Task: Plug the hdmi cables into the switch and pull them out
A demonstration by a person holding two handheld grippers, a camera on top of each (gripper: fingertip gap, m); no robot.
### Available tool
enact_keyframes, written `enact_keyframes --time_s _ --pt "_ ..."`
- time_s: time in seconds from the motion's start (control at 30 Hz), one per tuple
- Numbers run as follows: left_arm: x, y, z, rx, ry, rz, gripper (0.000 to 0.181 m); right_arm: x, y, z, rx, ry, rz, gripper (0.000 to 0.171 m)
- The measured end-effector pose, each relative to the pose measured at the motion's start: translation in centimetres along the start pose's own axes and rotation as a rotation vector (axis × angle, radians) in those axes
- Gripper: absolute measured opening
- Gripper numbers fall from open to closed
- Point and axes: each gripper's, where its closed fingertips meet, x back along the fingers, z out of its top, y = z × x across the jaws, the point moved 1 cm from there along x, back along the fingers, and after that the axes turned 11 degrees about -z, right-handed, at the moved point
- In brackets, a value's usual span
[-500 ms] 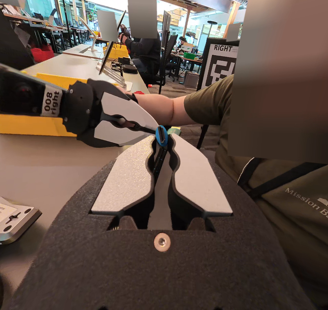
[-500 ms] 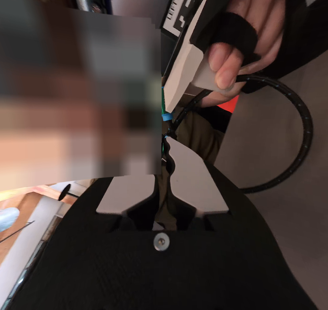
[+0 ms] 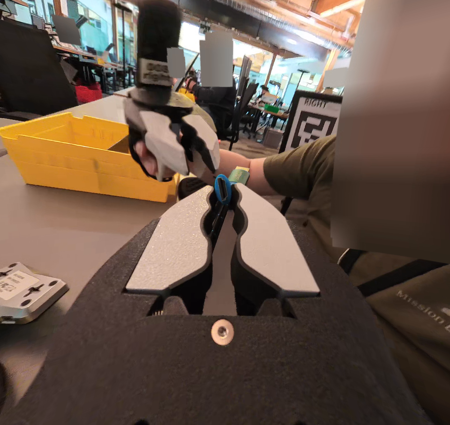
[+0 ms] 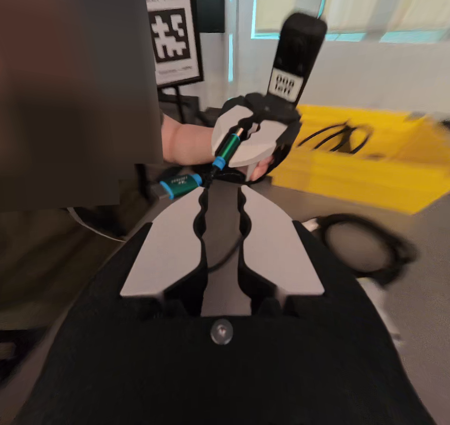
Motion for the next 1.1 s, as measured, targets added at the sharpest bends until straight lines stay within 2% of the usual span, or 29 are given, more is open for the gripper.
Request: enact_keyframes --time_s 0.03,0.1,0.37,0.67,0.8,0.87,0.97,1.03,1.1 --pt "0.1 -0.1 0.1 0.015 0.019 -0.002 0.011 0.4 -0.1 0.4 0.118 0.029 -0.051 0.024" --pt "0.2 -0.6 0.1 0.031 0.028 0.019 0.011 0.6 -0.8 1.0 0.214 0.054 -0.088 0.024" --pt "-0.6 -0.4 -0.9 0.055 -0.025 -0.003 0.011 -1.1 -1.5 -1.1 0.368 -0.124 -0.119 0.012" --pt "-1.1 -0.4 -2.0 0.133 -0.055 -0.046 0.011 -1.5 -2.6 -2.6 0.338 -0.240 -0.023 0.003" --pt "0.3 -2.3 -0.7 0.129 0.035 0.087 0.016 -1.2 -0.3 -2.2 0.372 -0.248 -0.177 0.002" --pt "1.2 -3.1 0.2 0.082 0.063 0.182 0.034 -0.8 0.9 -1.9 0.398 -0.252 -0.258 0.002" --pt "2.4 -3.9 2.0 -0.055 0.136 0.348 0.050 0.4 3.1 -1.5 0.476 -0.272 -0.420 0.002" --pt "2.5 -3.8 2.6 -0.125 0.158 0.425 0.045 1.2 4.4 -0.9 0.545 -0.267 -0.539 0.002" --pt "1.8 -4.0 2.1 -0.067 0.161 0.431 0.032 1.7 5.0 0.2 0.605 -0.208 -0.637 0.002"
